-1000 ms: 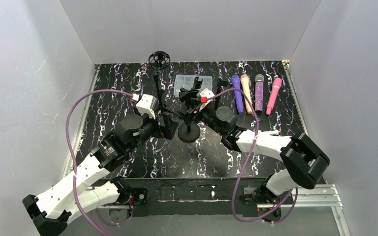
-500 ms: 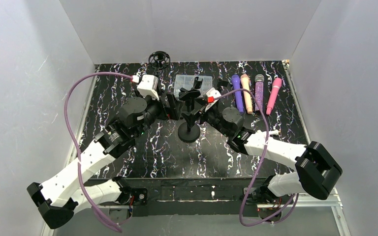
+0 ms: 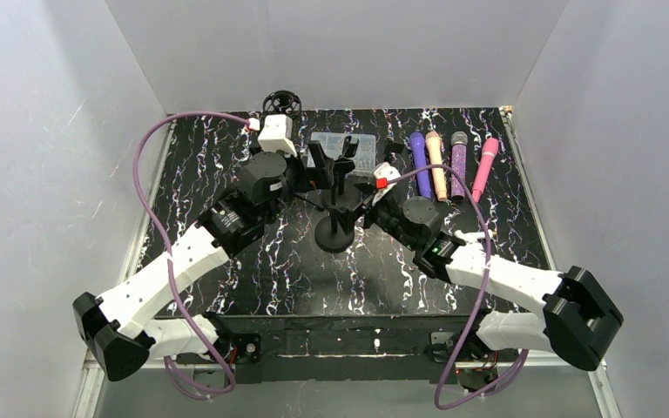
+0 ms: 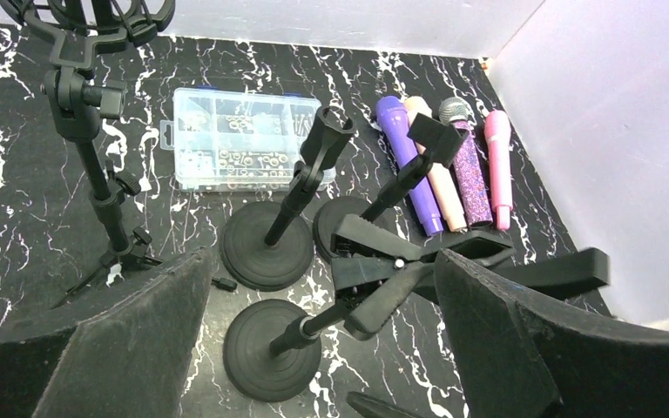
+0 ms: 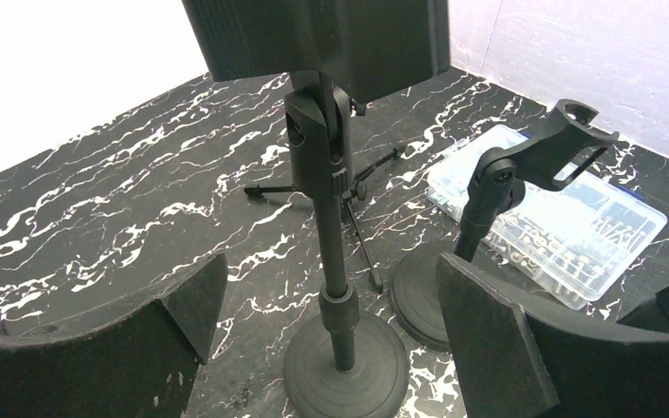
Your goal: Remove the microphone from the stand
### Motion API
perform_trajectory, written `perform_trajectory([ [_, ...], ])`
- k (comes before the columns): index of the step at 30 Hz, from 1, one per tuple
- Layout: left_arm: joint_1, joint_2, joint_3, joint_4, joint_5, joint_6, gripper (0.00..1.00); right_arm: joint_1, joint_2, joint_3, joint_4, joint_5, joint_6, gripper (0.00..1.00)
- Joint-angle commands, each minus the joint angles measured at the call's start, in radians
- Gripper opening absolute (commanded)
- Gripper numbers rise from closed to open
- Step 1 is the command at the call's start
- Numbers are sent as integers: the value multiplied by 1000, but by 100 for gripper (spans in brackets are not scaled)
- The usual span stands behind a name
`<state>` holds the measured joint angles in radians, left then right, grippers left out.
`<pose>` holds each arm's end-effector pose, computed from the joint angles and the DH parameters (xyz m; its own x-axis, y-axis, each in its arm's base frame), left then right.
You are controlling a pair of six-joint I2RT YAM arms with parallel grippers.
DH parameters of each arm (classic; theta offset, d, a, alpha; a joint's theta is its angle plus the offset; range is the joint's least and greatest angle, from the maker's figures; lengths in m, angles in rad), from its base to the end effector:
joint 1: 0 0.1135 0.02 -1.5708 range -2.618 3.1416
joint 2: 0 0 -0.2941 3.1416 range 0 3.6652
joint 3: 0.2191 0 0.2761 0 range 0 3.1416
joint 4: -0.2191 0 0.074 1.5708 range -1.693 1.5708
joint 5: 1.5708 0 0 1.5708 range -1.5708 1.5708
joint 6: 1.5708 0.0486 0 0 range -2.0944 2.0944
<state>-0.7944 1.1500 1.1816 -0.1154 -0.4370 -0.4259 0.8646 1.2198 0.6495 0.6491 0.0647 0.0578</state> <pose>0.2143 -0.1889 0.4406 -0.1984 -0.3322 -0.9221 0.2953 0.8768 -0.3794 0.1972 0.2264 0.3043 0.0096 0.1000 -0.9949 -0.7192 0.6920 0.0627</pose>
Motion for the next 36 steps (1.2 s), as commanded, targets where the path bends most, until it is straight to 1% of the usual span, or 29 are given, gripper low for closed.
perform_trajectory([
  [1, 15, 9, 36, 35, -58, -27, 98, 4, -58, -11, -8, 20, 13, 98],
  [7, 30, 23, 21, 46, -54, -36, 98, 4, -79, -21, -20, 27, 9, 98],
  [13, 29, 25, -17, 45, -44, -37, 98, 4, -71, 2, -30, 35, 0, 98],
  [25, 30, 24, -78, 32, -62, -54, 98, 4, 22, 97, 27, 67, -7, 97],
  [28, 32, 19, -87, 34, -65, -52, 98, 4, 24, 117, 27, 85, 7, 96],
  [32, 35, 15, -84, 28, -65, -47, 98, 3, -9, 165, -47, 121, 14, 96],
  [36, 39, 14, -89, 34, -63, -44, 98, 4, -56, 175, -106, 146, 22, 97],
])
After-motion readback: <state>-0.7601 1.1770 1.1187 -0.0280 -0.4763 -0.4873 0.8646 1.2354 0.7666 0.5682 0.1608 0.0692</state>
